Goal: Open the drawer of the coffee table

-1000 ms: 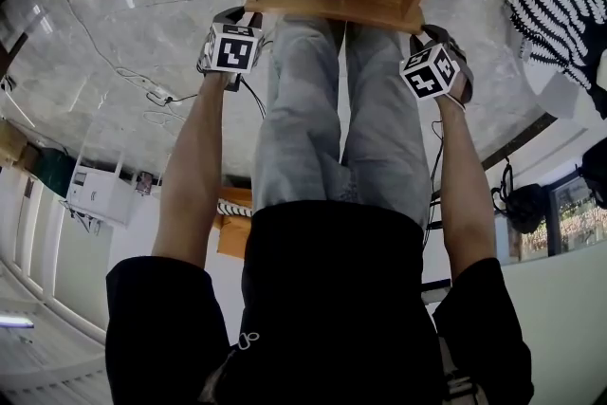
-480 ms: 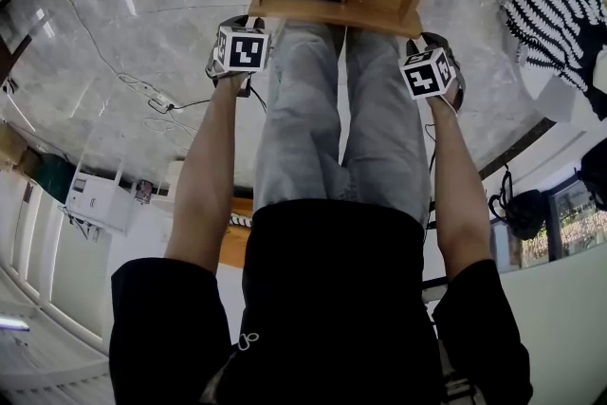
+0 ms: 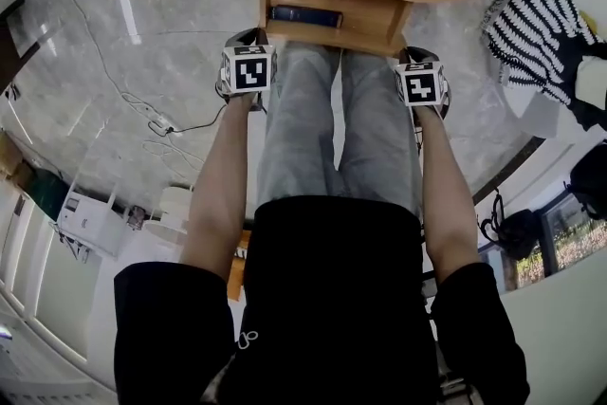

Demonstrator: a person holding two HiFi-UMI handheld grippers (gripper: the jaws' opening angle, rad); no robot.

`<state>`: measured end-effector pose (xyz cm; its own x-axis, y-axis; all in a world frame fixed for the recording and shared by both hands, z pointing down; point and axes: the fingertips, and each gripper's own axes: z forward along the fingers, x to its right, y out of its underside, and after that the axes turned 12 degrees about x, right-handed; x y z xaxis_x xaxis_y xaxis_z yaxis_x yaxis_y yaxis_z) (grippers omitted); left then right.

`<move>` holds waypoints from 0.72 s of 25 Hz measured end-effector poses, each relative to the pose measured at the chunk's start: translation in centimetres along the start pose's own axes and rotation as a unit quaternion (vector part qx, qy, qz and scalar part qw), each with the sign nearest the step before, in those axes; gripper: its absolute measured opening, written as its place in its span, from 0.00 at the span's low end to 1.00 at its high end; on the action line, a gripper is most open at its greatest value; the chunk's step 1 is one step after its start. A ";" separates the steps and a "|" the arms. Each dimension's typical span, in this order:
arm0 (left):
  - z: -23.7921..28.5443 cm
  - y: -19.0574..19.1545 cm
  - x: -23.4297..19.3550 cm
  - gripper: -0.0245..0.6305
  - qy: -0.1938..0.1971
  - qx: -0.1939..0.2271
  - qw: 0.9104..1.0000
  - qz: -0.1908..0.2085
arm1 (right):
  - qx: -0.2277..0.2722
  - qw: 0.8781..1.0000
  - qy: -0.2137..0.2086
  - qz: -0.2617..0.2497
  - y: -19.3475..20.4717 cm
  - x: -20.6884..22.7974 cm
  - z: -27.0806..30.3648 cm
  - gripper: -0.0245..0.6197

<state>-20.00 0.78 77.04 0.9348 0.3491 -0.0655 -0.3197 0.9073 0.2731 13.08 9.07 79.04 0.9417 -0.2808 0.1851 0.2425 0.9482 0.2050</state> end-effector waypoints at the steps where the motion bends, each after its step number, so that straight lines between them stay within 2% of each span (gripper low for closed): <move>1: -0.7 -0.8 0.2 0.06 0.001 0.011 1.000 -0.006 | 0.006 1.000 -0.002 0.003 -0.7 0.0 -0.5 0.08; 6: -4.3 -5.5 0.9 0.05 0.009 0.063 0.997 -0.038 | 0.040 0.999 -0.014 0.002 -5.3 -0.3 -3.5 0.06; 11: -7.7 -9.8 2.0 0.05 0.025 0.109 0.992 -0.051 | 0.091 0.995 -0.022 0.028 -9.8 -0.4 -7.1 0.06; 15: -10.3 -13.6 2.8 0.05 0.033 0.147 0.987 -0.061 | 0.140 0.988 -0.027 0.054 -13.5 -0.4 -9.6 0.06; 18: -12.6 -16.7 3.4 0.05 0.040 0.183 0.979 -0.079 | 0.184 0.979 -0.036 0.079 -16.4 -0.7 -12.1 0.06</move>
<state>-13.41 -10.23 60.20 0.9481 0.2424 -0.2059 -0.0818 0.8114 0.5787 11.30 -4.50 63.92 0.9385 -0.1577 0.3073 -0.0177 0.8666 0.4986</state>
